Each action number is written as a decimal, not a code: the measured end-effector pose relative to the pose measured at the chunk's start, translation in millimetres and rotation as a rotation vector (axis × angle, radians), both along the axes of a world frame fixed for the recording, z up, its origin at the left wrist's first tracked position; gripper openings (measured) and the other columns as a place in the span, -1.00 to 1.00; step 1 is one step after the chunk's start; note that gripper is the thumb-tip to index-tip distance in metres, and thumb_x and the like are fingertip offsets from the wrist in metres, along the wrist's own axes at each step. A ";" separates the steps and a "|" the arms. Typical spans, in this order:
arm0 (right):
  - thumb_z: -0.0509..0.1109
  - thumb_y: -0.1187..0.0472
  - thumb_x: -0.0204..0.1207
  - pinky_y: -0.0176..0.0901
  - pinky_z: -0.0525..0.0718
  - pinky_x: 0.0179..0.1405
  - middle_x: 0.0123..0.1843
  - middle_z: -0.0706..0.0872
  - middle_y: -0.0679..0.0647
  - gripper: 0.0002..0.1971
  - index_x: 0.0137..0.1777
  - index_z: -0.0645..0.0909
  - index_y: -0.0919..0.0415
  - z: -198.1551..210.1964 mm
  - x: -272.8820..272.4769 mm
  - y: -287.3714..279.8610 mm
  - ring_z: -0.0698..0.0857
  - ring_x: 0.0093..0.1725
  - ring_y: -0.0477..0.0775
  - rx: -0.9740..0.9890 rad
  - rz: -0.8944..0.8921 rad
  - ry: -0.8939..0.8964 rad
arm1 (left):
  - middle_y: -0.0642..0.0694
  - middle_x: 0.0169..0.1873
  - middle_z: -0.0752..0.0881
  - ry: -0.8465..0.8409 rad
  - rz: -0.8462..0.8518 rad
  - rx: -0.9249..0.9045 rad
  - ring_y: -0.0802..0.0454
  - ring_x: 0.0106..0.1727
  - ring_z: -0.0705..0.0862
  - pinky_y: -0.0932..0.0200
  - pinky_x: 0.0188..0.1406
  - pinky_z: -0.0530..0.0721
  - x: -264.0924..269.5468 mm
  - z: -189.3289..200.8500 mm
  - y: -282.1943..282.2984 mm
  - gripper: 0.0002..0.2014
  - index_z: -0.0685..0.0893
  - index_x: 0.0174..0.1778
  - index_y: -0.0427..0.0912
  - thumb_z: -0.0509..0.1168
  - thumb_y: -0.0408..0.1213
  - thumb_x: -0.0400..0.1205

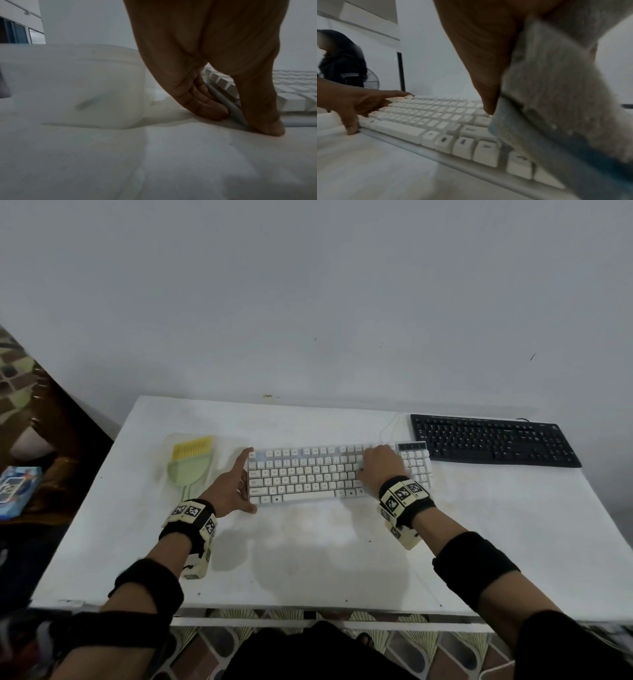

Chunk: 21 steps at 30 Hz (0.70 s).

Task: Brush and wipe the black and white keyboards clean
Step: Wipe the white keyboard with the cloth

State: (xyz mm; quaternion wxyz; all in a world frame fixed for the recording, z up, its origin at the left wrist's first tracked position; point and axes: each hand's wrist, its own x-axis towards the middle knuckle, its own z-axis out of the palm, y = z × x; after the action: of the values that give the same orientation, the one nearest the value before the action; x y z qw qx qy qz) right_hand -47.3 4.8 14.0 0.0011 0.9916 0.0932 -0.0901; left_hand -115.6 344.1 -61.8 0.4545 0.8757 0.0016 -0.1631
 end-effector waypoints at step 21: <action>0.23 0.10 0.66 -0.06 0.58 -0.11 -0.12 0.61 0.00 -0.82 -0.05 0.61 0.14 -16.4 7.2 -67.4 0.55 0.10 0.10 0.049 -0.003 -0.082 | -0.15 0.02 0.71 0.002 -0.004 0.013 -0.07 -0.08 0.79 0.22 -0.14 0.78 2.5 -2.1 0.5 0.41 -0.13 0.75 0.33 0.72 -0.56 0.29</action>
State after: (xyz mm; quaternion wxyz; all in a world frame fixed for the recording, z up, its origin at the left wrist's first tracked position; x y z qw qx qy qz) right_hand -40.1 -62.6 -2.4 -0.0194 0.9943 0.0935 -0.0469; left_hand -113.2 344.7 -63.8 0.4484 0.8785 0.0013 -0.1647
